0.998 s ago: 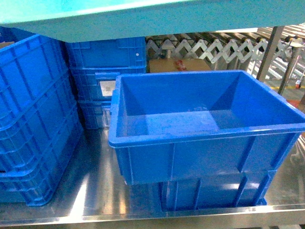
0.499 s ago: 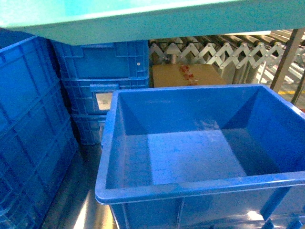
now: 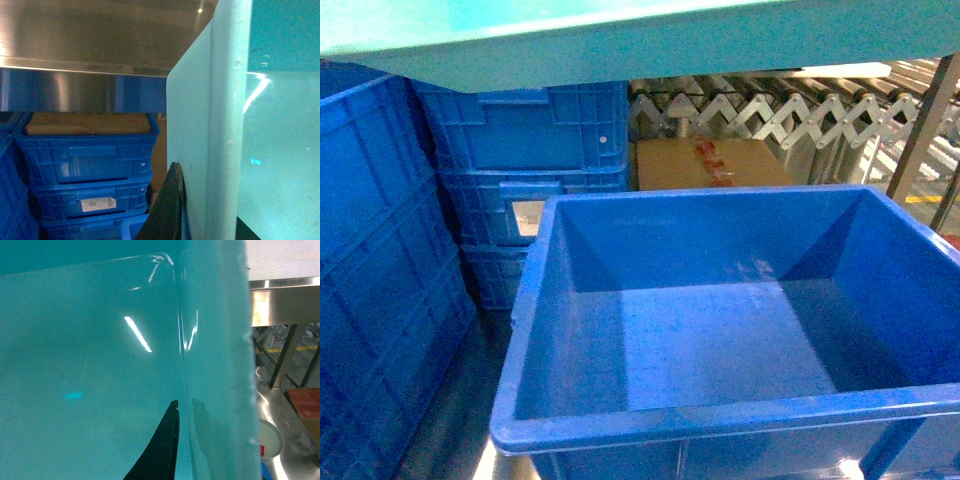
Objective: Stack blue boxes stably on right
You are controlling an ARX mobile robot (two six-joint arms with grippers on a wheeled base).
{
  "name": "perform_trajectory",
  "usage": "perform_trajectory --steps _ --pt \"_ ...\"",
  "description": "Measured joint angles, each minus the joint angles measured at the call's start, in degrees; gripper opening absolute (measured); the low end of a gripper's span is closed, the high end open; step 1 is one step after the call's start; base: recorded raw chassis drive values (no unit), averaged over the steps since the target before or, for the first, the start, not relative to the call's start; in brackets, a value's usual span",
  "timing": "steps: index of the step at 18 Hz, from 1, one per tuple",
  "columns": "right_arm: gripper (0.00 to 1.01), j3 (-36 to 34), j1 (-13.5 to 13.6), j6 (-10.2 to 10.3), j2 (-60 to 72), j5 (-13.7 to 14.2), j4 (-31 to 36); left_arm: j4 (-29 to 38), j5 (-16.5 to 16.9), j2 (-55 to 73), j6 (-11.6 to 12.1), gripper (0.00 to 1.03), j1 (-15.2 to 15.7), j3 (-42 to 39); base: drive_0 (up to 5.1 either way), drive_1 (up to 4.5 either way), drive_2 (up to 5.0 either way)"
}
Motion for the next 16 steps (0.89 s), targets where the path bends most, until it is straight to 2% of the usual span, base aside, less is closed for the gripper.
perform_trajectory --steps 7,16 --pt "0.08 0.0 0.0 0.0 0.0 0.0 0.0 0.0 0.0 0.0 0.0 0.02 0.0 0.0 3.9 0.2 -4.0" --pt "0.08 0.0 -0.3 0.0 -0.1 -0.2 -0.2 0.0 0.0 0.0 0.0 0.02 -0.3 0.0 0.5 0.48 0.5"
